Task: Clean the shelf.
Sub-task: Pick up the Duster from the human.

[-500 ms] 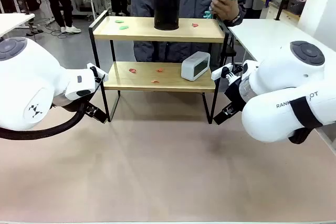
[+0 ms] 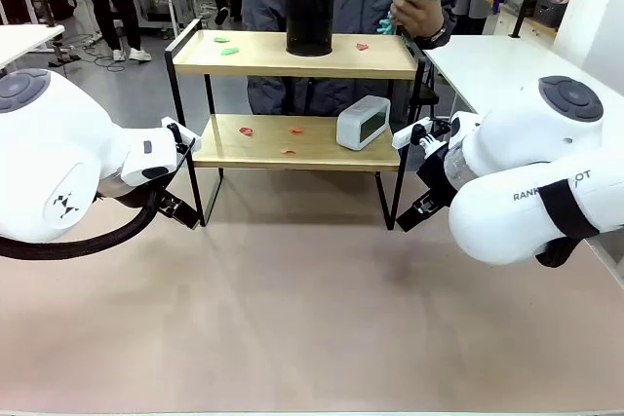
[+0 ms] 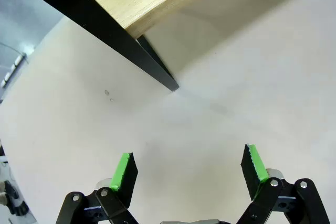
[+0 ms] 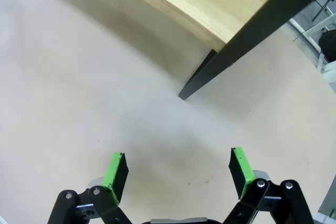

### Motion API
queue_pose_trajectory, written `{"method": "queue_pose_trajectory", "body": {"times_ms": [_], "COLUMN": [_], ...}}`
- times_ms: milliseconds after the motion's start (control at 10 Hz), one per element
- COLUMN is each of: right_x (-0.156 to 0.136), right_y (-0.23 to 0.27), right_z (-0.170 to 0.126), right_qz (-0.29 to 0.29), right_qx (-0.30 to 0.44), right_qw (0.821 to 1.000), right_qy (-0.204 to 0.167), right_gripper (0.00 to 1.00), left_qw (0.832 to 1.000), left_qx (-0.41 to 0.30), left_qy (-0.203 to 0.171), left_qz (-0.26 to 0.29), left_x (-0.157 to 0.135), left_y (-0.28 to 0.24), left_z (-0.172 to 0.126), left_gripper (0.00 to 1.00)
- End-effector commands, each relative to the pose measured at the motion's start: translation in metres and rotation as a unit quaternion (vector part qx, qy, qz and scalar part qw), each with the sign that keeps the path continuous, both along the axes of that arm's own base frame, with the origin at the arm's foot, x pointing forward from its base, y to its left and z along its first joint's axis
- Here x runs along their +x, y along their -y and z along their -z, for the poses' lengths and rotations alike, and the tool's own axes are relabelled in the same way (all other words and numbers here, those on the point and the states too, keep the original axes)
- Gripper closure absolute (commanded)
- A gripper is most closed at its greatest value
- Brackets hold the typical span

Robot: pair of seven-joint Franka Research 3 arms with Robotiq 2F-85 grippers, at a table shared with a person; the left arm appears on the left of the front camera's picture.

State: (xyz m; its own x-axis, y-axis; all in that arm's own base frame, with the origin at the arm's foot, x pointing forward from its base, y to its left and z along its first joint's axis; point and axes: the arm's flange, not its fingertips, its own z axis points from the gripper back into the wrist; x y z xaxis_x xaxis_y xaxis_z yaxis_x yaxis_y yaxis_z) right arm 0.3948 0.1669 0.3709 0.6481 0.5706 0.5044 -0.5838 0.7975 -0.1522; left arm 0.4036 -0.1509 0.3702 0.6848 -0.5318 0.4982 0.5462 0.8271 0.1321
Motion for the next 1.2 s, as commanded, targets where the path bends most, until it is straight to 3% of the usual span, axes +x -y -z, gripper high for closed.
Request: {"method": "queue_pose_trajectory", "body": {"times_ms": [0, 500, 600, 700, 800, 900, 1000, 1100], "right_x": [0.0, 0.0, -0.012, -0.032, -0.053, -0.069, -0.092, -0.12], "right_y": [0.0, 0.0, 0.001, 0.011, 0.03, 0.052, 0.083, 0.124], "right_z": [0.0, 0.0, -0.014, -0.035, -0.069, -0.098, -0.125, -0.146], "right_qz": [0.0, 0.0, -0.055, -0.078, -0.024, 0.03, -0.012, -0.041], "right_qx": [0.0, 0.0, -0.025, -0.039, 0.033, 0.129, 0.261, 0.378], "right_qw": [1.0, 1.0, 0.991, 0.977, 0.98, 0.974, 0.944, 0.905], "right_qy": [0.0, 0.0, -0.121, -0.194, -0.193, -0.182, -0.2, -0.191], "right_gripper": [0.0, 0.0, 0.0, 0.0, 0.0, 0.0, 0.0, 0.0], "left_qw": [1.0, 1.0, 0.993, 0.972, 0.963, 0.956, 0.945, 0.928], "left_qx": [0.0, 0.0, -0.011, -0.008, -0.053, -0.153, -0.262, -0.356], "left_qy": [0.0, 0.0, -0.088, -0.184, -0.226, -0.198, -0.147, -0.07], "left_qz": [0.0, 0.0, 0.083, 0.144, 0.137, 0.152, 0.131, 0.083], "left_x": [0.0, 0.0, -0.013, -0.032, -0.05, -0.064, -0.077, -0.099], "left_y": [0.0, 0.0, -0.004, -0.014, -0.033, -0.059, -0.097, -0.145], "left_z": [0.0, 0.0, -0.017, -0.038, -0.065, -0.092, -0.12, -0.145], "left_gripper": [0.0, 0.0, 0.0, 0.0, 0.0, 0.0, 0.0, 0.0]}}
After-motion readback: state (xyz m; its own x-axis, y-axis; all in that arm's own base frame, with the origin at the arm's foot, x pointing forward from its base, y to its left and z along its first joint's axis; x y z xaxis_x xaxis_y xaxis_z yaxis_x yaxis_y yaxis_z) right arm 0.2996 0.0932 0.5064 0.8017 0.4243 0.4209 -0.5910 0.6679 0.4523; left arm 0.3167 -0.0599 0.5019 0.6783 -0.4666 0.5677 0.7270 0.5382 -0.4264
